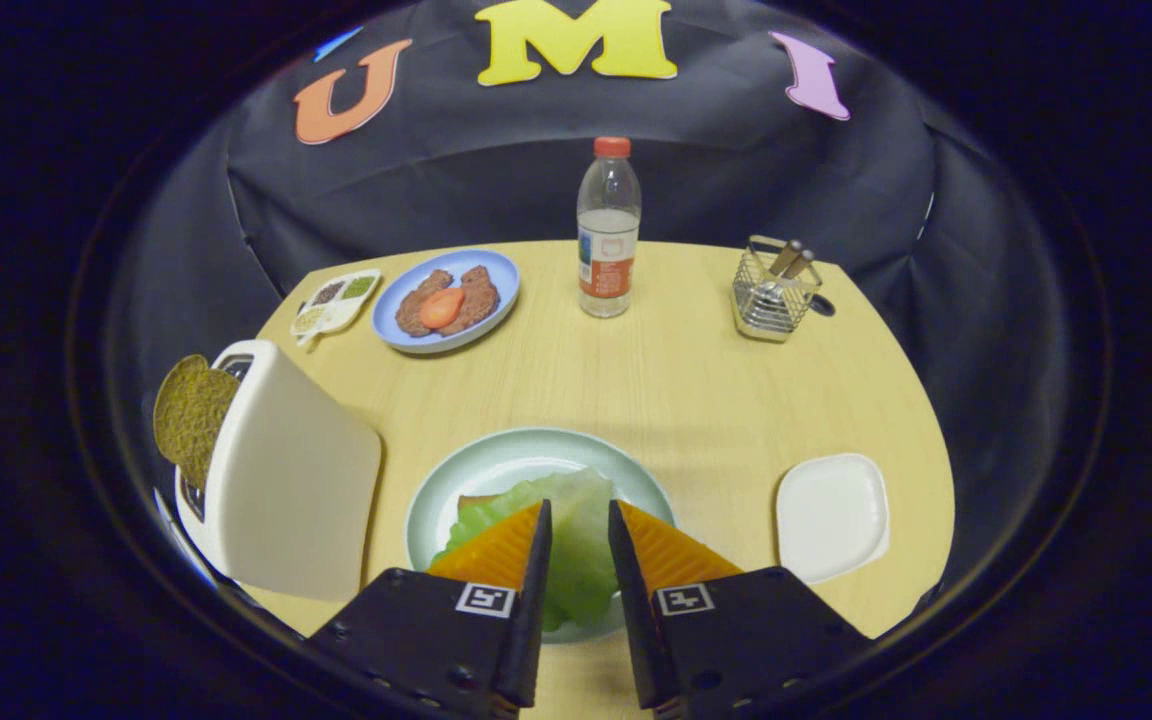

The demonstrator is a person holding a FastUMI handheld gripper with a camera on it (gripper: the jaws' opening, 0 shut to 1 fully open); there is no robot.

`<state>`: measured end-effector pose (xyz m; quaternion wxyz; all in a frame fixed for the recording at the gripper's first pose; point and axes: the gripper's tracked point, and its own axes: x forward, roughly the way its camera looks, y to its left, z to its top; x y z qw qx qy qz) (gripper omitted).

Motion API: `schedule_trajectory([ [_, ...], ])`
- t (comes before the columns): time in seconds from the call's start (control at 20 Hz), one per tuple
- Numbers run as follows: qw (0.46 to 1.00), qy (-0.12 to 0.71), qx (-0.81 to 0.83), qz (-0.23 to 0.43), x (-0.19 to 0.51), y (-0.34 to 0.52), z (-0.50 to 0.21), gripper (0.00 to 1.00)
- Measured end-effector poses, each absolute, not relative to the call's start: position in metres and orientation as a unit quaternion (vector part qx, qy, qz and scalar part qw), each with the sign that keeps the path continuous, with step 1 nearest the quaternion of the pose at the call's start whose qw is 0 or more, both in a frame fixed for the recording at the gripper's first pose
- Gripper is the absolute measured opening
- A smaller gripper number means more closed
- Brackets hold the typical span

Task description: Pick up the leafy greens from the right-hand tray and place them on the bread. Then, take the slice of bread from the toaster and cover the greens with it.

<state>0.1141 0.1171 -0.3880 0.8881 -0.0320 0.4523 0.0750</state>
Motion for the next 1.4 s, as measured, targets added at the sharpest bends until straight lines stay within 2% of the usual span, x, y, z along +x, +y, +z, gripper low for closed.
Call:
schedule_trajectory([
  [0.05, 0.89, 0.447, -0.029, 0.081, 0.108, 0.118, -0.38, 0.4],
  [0.1, 0.894, 0.44, -0.028, 0.085, 0.103, 0.119, -0.369, 0.55],
  [0.4, 0.908, 0.405, -0.047, 0.098, 0.073, 0.139, -0.318, 0.86],
  [0.8, 0.91, 0.386, -0.044, 0.145, 0.047, 0.233, -0.278, 0.95],
  [1.15, 0.904, 0.385, -0.036, 0.185, 0.04, 0.326, -0.261, 0.95],
  [1.4, 0.905, 0.39, -0.057, 0.158, 0.052, 0.36, -0.279, 0.96],
])
